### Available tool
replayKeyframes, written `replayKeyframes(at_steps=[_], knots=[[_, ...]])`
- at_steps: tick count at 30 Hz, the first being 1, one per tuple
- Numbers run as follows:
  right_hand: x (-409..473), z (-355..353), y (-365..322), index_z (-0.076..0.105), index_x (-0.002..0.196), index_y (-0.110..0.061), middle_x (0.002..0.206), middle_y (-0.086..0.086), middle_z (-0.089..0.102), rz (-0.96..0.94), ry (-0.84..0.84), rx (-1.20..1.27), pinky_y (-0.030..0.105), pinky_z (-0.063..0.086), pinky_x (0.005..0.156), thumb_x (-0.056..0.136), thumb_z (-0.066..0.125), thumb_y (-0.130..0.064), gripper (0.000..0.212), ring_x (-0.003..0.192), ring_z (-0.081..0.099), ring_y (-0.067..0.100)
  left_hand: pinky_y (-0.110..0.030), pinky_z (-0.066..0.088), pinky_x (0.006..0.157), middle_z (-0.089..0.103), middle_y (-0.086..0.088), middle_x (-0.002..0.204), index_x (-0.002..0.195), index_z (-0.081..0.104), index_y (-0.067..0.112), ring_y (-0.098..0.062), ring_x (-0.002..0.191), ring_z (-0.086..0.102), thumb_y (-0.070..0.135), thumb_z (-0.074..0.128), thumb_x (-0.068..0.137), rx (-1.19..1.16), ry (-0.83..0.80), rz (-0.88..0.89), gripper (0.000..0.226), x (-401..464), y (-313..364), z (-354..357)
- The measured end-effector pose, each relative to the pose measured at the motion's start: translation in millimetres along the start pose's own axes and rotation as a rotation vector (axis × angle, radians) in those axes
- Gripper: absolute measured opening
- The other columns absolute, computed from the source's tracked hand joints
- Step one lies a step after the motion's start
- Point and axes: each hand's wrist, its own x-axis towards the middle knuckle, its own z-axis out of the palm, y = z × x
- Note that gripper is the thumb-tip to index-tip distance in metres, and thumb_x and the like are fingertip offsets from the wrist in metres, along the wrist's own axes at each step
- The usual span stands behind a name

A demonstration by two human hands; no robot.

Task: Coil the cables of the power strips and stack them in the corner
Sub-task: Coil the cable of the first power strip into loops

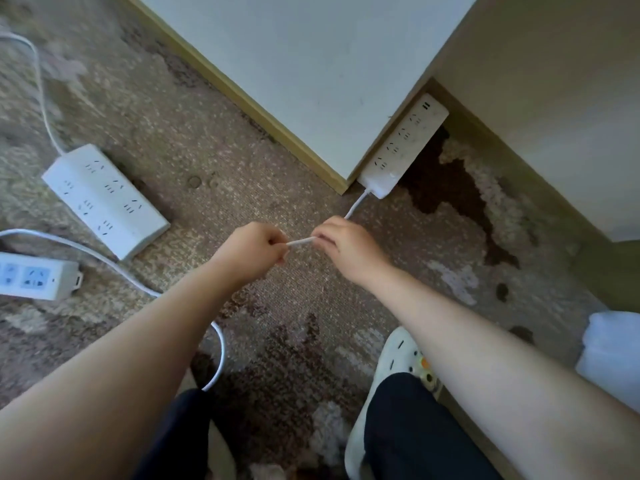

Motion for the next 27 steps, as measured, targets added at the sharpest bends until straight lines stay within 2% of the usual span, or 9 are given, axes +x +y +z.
replayKeyframes(at_steps=[4,8,11,13,15,17,19,25,27], knots=[[11.9,-13.1,-5.3,0.067,0.101,-0.012,0.098,0.001,0.06,0.082,0.024,-0.033,0.032,0.045,0.074,0.104,0.05,-0.023,0.021,0.085,0.059,0.019,-0.025,0.038,0.052,0.06,0.0,0.064,0.085,0.072,0.018,-0.014,0.055,0.051,0.022,0.055,0.095,0.016,-0.007,-0.072,0.02,-21.0,-28.3,-38.0],[14.2,-24.3,-23.3,0.062,0.101,-0.014,0.085,-0.004,0.053,0.156,0.023,-0.167,0.036,0.045,0.071,0.106,0.044,-0.027,0.023,0.084,0.055,0.022,-0.029,0.036,0.058,0.052,-0.006,0.062,0.087,0.075,0.016,-0.02,0.056,0.045,0.026,0.055,0.096,-0.107,0.148,-0.199,0.024,-61.5,-63.3,-79.0],[13.4,-29.3,-63.0,0.063,0.104,-0.023,0.081,-0.016,0.046,0.01,-0.05,-0.243,0.039,0.047,0.079,0.103,0.046,-0.035,0.021,0.09,0.049,0.017,-0.028,0.04,0.057,0.06,-0.014,0.068,0.08,0.074,0.026,-0.02,0.059,0.051,0.029,0.055,0.095,-0.1,0.21,-0.101,0.024,-81.8,-47.3,-92.6],[12.7,-31.5,-93.8,0.062,0.099,-0.026,0.083,-0.011,0.059,-0.097,-0.147,-0.152,0.04,0.047,0.071,0.104,0.043,-0.04,0.024,0.087,0.056,0.017,-0.022,0.038,0.046,0.058,-0.005,0.061,0.076,0.071,0.031,-0.009,0.047,0.047,0.031,0.055,0.095,-0.096,0.257,-0.015,0.024,-84.1,-22.4,-99.4],[12.6,-36.2,-112.2,0.059,0.091,-0.028,0.078,-0.006,0.063,-0.086,-0.191,0.019,0.037,0.045,0.058,0.105,0.04,-0.041,0.027,0.067,0.057,0.015,-0.021,0.035,0.042,0.054,0.003,0.056,0.073,0.068,0.031,-0.006,0.042,0.042,0.033,0.056,0.094,-0.094,0.316,0.038,0.024,-86.4,0.3,-109.3],[13.7,-48.9,-117.1,0.056,0.085,-0.025,0.071,-0.005,0.057,-0.033,-0.117,0.102,0.029,0.036,0.049,0.106,0.038,-0.038,0.031,0.054,0.047,0.011,-0.025,0.038,0.049,0.055,0.005,0.057,0.072,0.066,0.03,-0.01,0.048,0.046,0.033,0.056,0.094,-0.077,0.349,0.053,0.025,-92.6,7.5,-120.3],[14.4,-66.6,-111.8,0.056,0.084,-0.019,0.07,-0.004,0.051,0.062,-0.017,0.14,0.026,0.031,0.049,0.107,0.038,-0.035,0.033,0.053,0.04,0.011,-0.028,0.041,0.056,0.052,0.005,0.057,0.072,0.066,0.028,-0.015,0.053,0.047,0.03,0.053,0.096,-0.121,0.33,0.023,0.027,-104.6,-1.1,-129.1],[15.1,-90.8,-108.0,0.053,0.082,-0.014,0.075,0.001,0.05,0.29,0.202,0.2,0.032,0.032,0.057,0.107,0.033,-0.027,0.035,0.068,0.046,0.019,-0.031,0.041,0.061,0.052,-0.001,0.067,0.078,0.068,0.018,-0.017,0.061,0.048,0.023,0.047,0.098,-0.138,0.33,-0.152,0.029,-145.3,-34.3,-152.3],[13.7,-93.8,-116.9,0.054,0.084,-0.015,0.076,0.001,0.053,0.29,0.183,0.221,0.032,0.034,0.058,0.107,0.032,-0.028,0.034,0.068,0.048,0.019,-0.03,0.037,0.058,0.053,-0.005,0.07,0.081,0.068,0.016,-0.016,0.058,0.046,0.022,0.044,0.098,-0.115,0.348,-0.197,0.031,-152.3,-33.2,-154.8]])
